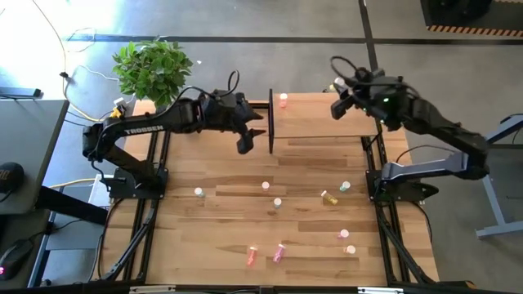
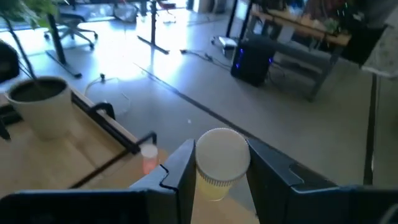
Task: Pick and place medicine bottles onto shelf by color
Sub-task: Put the top yellow pill bottle on the shelf
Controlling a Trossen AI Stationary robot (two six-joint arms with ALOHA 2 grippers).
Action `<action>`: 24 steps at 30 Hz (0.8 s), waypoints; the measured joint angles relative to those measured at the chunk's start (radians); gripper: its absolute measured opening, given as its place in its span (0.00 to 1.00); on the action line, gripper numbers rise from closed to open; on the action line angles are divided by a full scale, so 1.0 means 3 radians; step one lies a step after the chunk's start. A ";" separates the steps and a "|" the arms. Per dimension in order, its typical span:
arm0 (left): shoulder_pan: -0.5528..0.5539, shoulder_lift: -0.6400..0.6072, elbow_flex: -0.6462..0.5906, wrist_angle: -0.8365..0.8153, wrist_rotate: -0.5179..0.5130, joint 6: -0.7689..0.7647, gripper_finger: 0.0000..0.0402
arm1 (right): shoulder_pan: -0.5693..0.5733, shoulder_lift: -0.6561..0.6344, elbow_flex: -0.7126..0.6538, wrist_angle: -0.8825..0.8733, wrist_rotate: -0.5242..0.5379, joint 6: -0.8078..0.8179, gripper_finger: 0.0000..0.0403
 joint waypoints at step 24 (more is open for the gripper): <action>0.0332 0.0000 -0.0003 -0.0003 0.0222 0.0026 0.54 | -0.0647 0.0455 -0.1373 0.1666 -0.0809 -0.0201 0.27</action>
